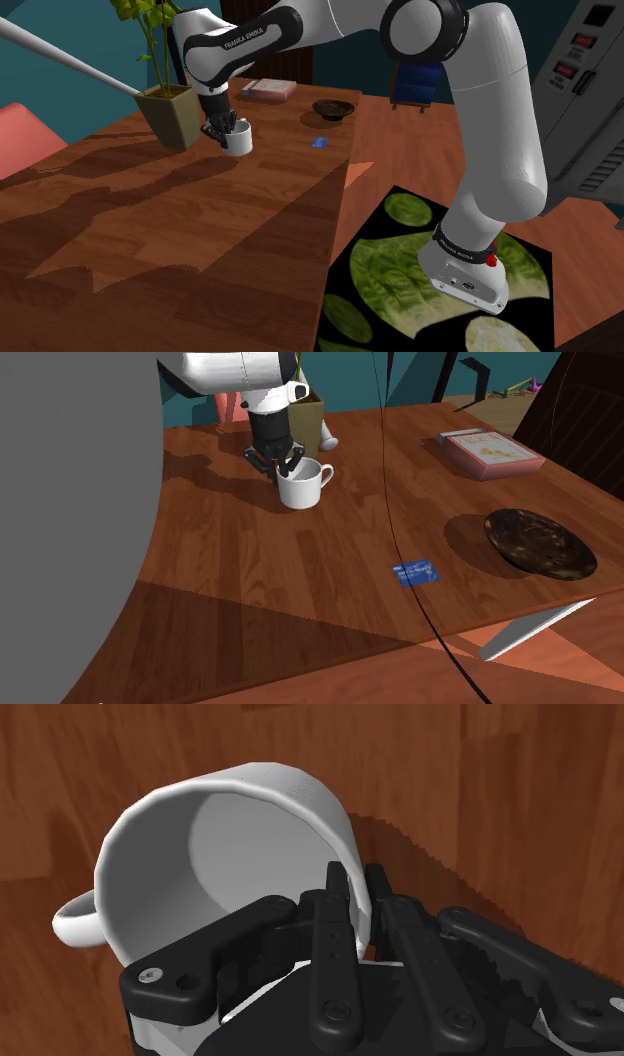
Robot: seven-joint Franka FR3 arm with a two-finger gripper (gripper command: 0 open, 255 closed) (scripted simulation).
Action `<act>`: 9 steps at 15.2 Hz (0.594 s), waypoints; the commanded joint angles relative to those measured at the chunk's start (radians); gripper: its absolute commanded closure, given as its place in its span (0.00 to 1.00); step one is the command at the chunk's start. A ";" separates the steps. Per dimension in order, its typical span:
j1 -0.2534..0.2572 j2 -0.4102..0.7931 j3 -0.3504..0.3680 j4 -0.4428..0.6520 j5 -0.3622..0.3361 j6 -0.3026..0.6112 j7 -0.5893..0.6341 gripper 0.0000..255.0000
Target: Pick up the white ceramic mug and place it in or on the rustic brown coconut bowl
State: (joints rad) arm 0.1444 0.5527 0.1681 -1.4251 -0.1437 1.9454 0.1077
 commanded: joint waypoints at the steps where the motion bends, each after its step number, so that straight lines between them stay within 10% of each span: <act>1: 0.001 -0.009 0.001 0.018 0.002 -0.027 -0.002 1.00; 9: 0.003 -0.028 0.004 0.096 0.008 -0.123 -0.010 1.00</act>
State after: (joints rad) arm 0.1484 0.5274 0.1723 -1.3403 -0.1367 1.8359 0.1004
